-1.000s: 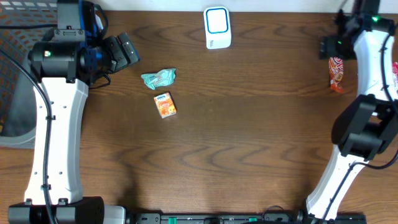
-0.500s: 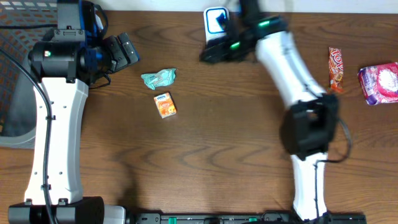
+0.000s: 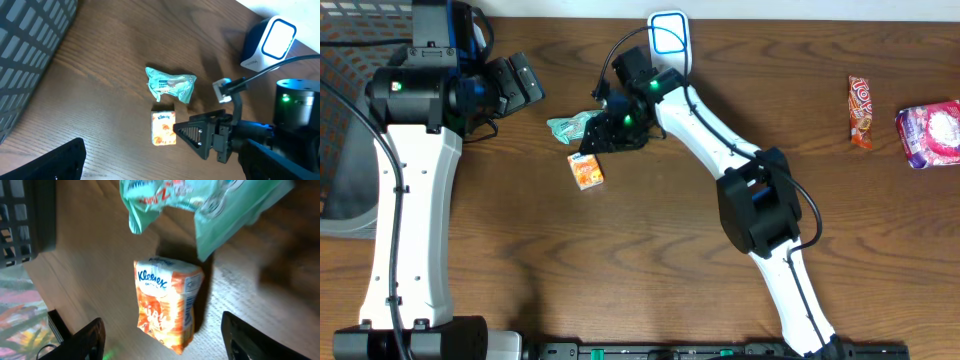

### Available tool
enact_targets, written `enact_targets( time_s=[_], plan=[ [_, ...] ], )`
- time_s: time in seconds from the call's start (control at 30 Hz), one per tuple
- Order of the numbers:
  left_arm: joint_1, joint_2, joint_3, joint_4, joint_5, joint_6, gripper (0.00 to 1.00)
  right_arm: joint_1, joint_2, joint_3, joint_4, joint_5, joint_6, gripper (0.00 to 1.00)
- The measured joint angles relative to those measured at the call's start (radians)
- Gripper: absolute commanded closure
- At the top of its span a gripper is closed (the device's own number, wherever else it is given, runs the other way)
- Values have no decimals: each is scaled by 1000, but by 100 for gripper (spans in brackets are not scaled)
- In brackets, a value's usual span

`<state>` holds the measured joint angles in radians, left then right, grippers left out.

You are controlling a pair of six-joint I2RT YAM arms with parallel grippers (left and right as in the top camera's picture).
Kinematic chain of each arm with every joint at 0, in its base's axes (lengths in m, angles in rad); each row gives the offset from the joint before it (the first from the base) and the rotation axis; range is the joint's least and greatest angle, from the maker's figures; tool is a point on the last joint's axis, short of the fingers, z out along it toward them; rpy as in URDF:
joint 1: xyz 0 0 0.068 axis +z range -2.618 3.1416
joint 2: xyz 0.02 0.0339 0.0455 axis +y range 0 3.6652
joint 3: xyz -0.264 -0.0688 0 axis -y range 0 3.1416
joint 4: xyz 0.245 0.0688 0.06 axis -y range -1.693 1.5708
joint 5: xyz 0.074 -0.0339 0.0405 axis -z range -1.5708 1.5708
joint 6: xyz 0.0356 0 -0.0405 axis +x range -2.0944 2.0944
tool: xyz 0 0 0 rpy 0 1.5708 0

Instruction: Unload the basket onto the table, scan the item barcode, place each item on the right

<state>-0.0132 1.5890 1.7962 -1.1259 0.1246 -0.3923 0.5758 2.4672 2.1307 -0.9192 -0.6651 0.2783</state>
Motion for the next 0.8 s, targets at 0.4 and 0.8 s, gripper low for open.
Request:
enact_targets(
  time_s=[0.4, 0.8],
  plan=[
    [0, 0, 0, 0, 0, 0, 2, 92, 23, 0, -47, 203, 32, 71],
    [0, 0, 0, 0, 0, 0, 2, 89, 5, 10, -262, 375, 49, 99]
  ],
)
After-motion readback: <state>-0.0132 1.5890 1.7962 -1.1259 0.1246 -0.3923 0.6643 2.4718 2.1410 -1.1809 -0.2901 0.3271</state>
